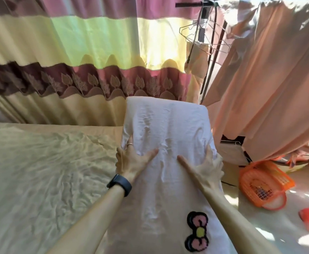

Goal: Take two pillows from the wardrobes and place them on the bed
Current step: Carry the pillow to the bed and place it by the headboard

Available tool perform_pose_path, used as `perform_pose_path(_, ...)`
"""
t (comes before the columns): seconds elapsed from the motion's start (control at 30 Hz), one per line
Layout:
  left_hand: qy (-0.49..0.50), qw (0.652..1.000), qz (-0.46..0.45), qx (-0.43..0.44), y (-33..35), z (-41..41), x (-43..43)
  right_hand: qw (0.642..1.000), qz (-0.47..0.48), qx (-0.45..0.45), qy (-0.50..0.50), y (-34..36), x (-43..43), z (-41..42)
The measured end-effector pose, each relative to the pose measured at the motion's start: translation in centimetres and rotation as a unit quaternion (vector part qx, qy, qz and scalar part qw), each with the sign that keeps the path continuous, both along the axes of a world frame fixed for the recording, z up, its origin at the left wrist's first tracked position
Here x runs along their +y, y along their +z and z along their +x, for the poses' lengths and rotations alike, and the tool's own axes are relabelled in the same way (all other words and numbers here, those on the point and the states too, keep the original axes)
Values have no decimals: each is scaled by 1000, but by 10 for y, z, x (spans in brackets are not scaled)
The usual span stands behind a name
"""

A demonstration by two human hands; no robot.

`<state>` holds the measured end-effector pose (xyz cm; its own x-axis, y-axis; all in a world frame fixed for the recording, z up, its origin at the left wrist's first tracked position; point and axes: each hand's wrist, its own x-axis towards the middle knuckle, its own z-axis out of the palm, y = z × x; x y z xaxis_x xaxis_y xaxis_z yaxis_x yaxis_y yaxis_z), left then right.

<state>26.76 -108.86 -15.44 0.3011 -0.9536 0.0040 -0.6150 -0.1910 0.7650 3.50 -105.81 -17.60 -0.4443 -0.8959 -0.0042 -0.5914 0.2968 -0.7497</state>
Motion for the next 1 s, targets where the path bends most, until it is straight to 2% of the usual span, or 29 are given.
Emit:
perform_pose_path(0.1,28,998,-62,3,4,4,-81,999,-29,-14,27,3,-93,6)
perform_pose_path(0.27,85,992,-95,-23,23,25,-199,993,-59,-19,98,28,-237,22)
perform_pose_path(0.37,123,983,-133,-9,41,55,-261,986,-79,-21,148,52,-323,47)
perform_pose_path(0.43,151,974,-166,30,53,82,-299,979,-98,-39,176,67,-376,72)
perform_pose_path(0.5,218,950,-192,116,63,112,-336,974,-102,-115,169,80,-435,97)
perform_pose_path(0.57,286,919,-205,176,69,146,-372,969,-57,-182,156,91,-492,126)
perform_pose_path(0.63,291,918,-194,186,64,180,-406,962,-20,-192,195,93,-540,157)
perform_pose_path(0.8,315,917,-157,188,41,258,-473,950,-9,-144,278,83,-625,249)
perform_pose_path(1.0,366,914,-99,148,27,322,-521,918,16,-112,380,67,-702,343)
